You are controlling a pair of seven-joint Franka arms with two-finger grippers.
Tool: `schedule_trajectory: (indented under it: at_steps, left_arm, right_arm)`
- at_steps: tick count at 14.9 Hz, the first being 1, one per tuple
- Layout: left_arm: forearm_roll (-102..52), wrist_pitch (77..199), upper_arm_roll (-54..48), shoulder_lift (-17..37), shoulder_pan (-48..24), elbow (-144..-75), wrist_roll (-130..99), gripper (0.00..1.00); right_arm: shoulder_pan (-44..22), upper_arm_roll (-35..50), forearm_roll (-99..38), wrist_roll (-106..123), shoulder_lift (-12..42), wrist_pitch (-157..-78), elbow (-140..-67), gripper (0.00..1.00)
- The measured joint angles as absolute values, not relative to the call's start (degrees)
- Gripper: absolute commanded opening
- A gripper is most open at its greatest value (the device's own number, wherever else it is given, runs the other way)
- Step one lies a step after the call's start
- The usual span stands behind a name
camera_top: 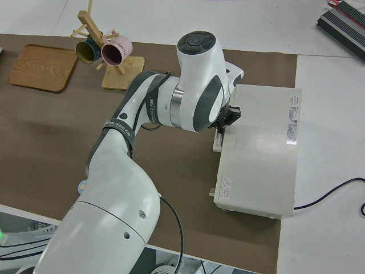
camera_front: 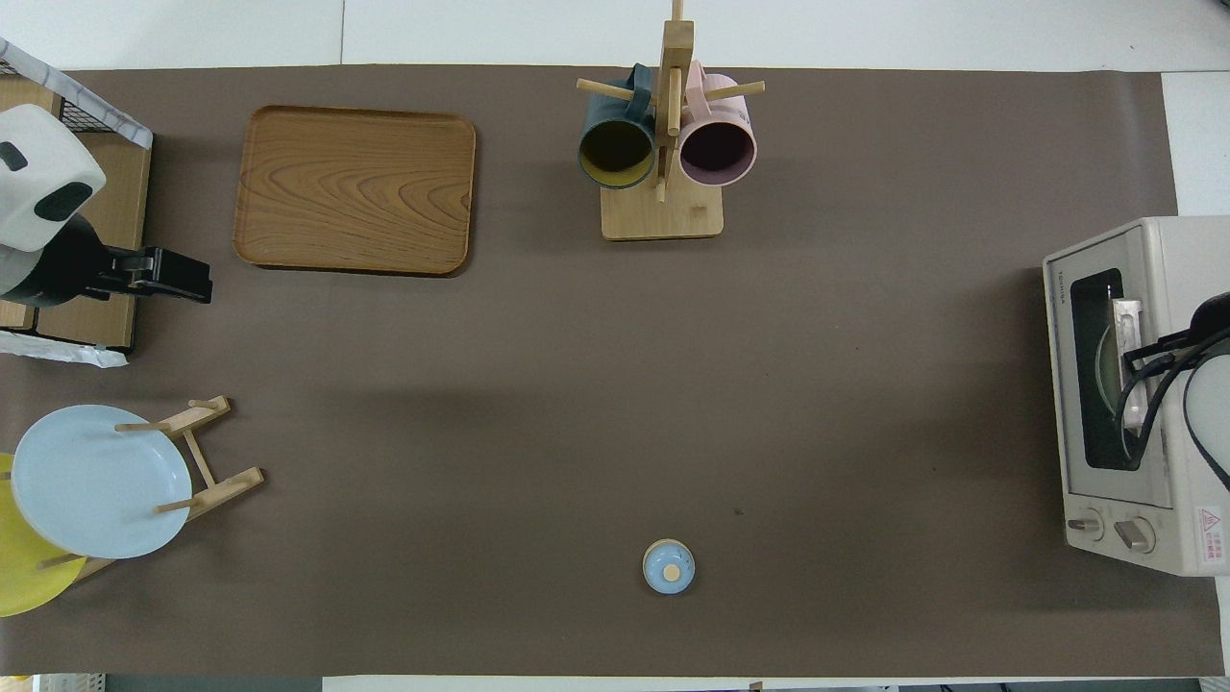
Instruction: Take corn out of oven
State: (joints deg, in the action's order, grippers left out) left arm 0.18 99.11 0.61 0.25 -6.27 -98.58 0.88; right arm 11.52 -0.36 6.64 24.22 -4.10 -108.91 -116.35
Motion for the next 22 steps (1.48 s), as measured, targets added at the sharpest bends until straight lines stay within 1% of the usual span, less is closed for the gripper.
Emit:
schedule_trajectory:
  at_steps: [7, 12, 14, 17, 22]
  left_arm:
    - [0.18, 99.11, 0.61, 0.25, -6.27, -98.58, 0.88, 1.00]
    - [0.18, 99.11, 0.61, 0.25, -6.27, -98.58, 0.88, 1.00]
    - [0.18, 99.11, 0.61, 0.25, -6.27, -98.58, 0.88, 1.00]
    - [0.18, 99.11, 0.61, 0.25, -6.27, -98.58, 0.88, 1.00]
    - [0.18, 99.11, 0.61, 0.25, -6.27, -98.58, 0.88, 1.00]
  right_arm:
    - [9.13, 0.15, 6.59, 23.06, -4.29, -109.32, -117.47, 0.00]
    - [8.36, 0.62, 5.07, 22.80, -6.36, -113.84, -121.48, 0.00]
    - [7.73, 1.11, 3.92, 22.36, -6.41, -114.96, -122.49, 0.00]
    - [4.89, 1.41, 2.91, 19.26, -5.06, -118.01, -124.51, 0.00]
    - [2.74, 2.23, 1.77, 16.98, -0.50, -124.39, -126.57, 0.00]
